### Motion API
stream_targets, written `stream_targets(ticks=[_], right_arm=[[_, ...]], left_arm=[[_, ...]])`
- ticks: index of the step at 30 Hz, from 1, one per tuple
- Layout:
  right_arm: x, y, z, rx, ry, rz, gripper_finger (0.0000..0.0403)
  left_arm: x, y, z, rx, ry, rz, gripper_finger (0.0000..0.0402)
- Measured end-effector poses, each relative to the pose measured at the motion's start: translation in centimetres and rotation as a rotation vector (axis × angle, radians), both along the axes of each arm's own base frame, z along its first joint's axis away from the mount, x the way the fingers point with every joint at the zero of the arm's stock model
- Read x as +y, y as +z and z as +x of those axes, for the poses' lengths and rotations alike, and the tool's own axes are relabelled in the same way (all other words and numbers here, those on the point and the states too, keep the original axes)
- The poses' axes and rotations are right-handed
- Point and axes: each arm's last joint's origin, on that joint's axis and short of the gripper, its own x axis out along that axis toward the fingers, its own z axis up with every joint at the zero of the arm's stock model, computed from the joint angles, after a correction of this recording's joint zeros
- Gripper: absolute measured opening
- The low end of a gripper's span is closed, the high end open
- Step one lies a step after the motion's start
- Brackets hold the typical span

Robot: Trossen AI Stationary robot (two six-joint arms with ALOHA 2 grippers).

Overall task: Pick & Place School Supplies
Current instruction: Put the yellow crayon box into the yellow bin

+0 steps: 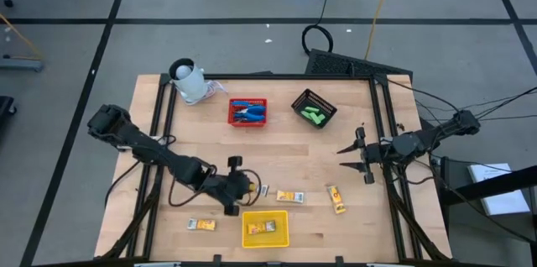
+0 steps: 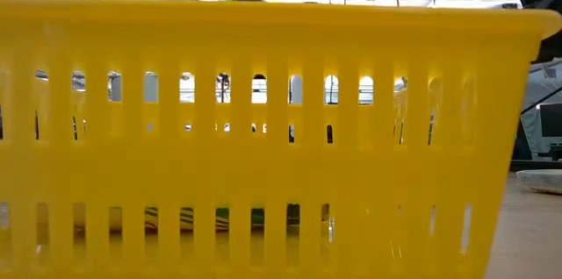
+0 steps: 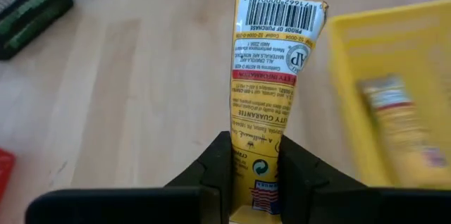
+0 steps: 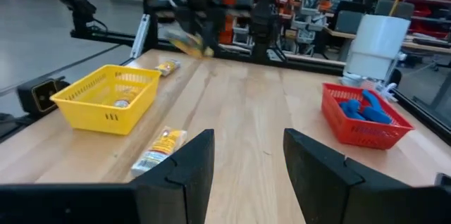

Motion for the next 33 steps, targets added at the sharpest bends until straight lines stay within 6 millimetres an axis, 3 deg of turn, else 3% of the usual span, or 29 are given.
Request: stream_targets(ticks=[4,9,22,33], right_arm=[[0.0,0.0,0.0,-0.001,-0.009,-0.003,0.016],[0.0,0.0,0.0,-0.005,-0.015,-0.005,0.016],[-0.2,0.0,0.0,-0.006,-0.06,-0.004,0.016],[-0.2,0.0,0.0,-0.002,-0.075,-0.007,0.016]], left_arm=[[-1.9,2.0,-0.2,-0.005,-0.063,-0.028,0.0069],[-3.7,3.0,-0.3,-0.021,-0.118,-0.08,0.0069],[-5.6,-1.0,3.9,0.089,-0.195,-0.172,0.0069],[-6.8,-1.9,5.1,0.099,-0.263,-0.288,0.0069]])
